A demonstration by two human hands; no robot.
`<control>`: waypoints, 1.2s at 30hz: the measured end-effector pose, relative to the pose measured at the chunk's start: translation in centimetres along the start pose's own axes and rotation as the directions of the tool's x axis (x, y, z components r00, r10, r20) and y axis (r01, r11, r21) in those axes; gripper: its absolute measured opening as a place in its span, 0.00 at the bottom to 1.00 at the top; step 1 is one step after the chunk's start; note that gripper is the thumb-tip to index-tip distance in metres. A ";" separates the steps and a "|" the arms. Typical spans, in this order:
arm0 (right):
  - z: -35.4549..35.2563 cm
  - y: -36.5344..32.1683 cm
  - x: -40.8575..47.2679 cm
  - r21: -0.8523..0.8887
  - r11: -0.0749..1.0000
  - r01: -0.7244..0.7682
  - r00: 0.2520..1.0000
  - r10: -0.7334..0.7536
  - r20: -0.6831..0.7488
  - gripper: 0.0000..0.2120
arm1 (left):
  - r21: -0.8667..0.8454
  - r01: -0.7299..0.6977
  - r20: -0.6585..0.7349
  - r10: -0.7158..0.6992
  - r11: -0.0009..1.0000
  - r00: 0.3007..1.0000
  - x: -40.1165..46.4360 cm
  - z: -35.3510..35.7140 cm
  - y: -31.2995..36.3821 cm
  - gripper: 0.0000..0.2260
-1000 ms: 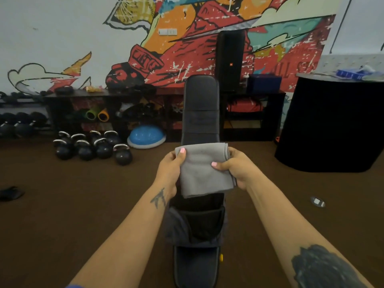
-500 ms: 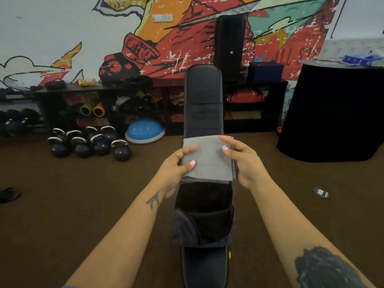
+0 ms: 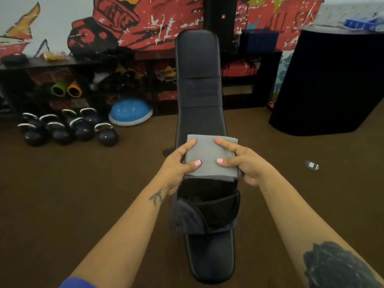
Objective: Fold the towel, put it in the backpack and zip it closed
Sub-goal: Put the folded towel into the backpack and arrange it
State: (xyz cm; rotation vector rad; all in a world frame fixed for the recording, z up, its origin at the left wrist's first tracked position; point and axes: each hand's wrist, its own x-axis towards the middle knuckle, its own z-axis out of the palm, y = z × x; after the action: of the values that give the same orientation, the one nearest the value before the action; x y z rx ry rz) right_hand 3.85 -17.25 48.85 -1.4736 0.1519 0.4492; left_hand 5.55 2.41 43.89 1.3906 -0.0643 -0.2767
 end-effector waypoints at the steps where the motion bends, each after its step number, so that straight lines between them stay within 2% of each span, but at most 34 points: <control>1: -0.2 0.8 0.7 -0.004 1.000 -0.009 1.000 0.009 -0.029 0.27 | 0.010 0.018 0.008 -0.018 1.000 1.000 0.2 -0.2 -0.8 0.28; 3: -0.8 2.0 1.9 -0.054 0.999 -0.001 0.993 -0.005 -0.117 0.29 | 0.030 0.064 0.010 -0.064 0.998 0.998 0.5 -0.5 -2.5 0.26; 6: -2.2 3.0 3.3 -0.363 0.931 0.035 0.970 -0.119 -0.213 0.28 | 0.003 0.172 -0.050 -0.172 0.985 0.984 1.7 -1.4 -4.5 0.21; 9: -3.7 3.6 4.9 -0.673 0.738 0.046 0.957 -0.226 -0.182 0.28 | 0.025 0.197 -0.127 -0.193 0.980 0.973 3.4 -2.1 -6.2 0.13; 12: -4.6 3.7 7.0 -0.862 0.506 0.022 0.972 -0.213 -0.101 0.32 | 0.076 0.232 -0.180 -0.216 0.970 0.960 5.4 -1.8 -7.8 0.12; 14: -5.2 3.9 8.5 -0.935 0.353 0.028 0.985 -0.167 -0.034 0.31 | 0.114 0.291 -0.203 -0.264 0.950 0.943 6.5 -1.4 -9.1 0.13; 17: -5.8 4.1 10.8 -0.986 0.110 0.125 0.989 -0.096 0.114 0.27 | 0.212 0.400 -0.242 -0.349 0.891 0.905 8.1 -0.8 -11.4 0.13; 19: -6.0 4.4 12.5 -0.977 0.018 0.210 0.977 -0.041 0.210 0.26 | 0.300 0.470 -0.281 -0.395 0.830 0.875 8.9 -0.5 -13.4 0.12; 21: -5.9 5.4 14.5 -0.956 -0.036 0.292 0.956 0.014 0.292 0.26 | 0.397 0.516 -0.319 -0.413 0.759 0.853 9.6 -0.2 -15.8 0.11; 25: -5.7 8.3 18.1 -0.898 -0.120 0.423 0.902 0.151 0.404 0.24 | 0.678 0.508 -0.335 -0.391 0.532 0.857 10.6 0.3 -19.8 0.22; 29: -6.1 10.4 20.9 -0.863 -0.159 0.480 0.877 0.105 0.469 0.23 | 0.832 0.421 -0.278 -0.386 0.360 0.879 11.7 0.3 -22.4 0.28; 34: -6.3 10.3 23.7 -0.893 -0.095 0.440 0.898 0.065 0.435 0.23 | 0.954 0.294 -0.273 -0.244 0.055 0.931 14.7 1.0 -22.6 0.17; 36: -6.1 10.2 24.4 -0.908 -0.042 0.418 0.908 0.066 0.415 0.21 | 0.977 0.174 -0.202 -0.258 -0.127 0.945 15.9 1.2 -23.1 0.15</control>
State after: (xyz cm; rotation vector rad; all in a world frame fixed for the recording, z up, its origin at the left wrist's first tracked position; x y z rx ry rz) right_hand 23.16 -18.09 29.77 -2.8350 -0.9377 0.6240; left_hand 17.09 -5.89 19.71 3.0510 -0.0932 -0.6385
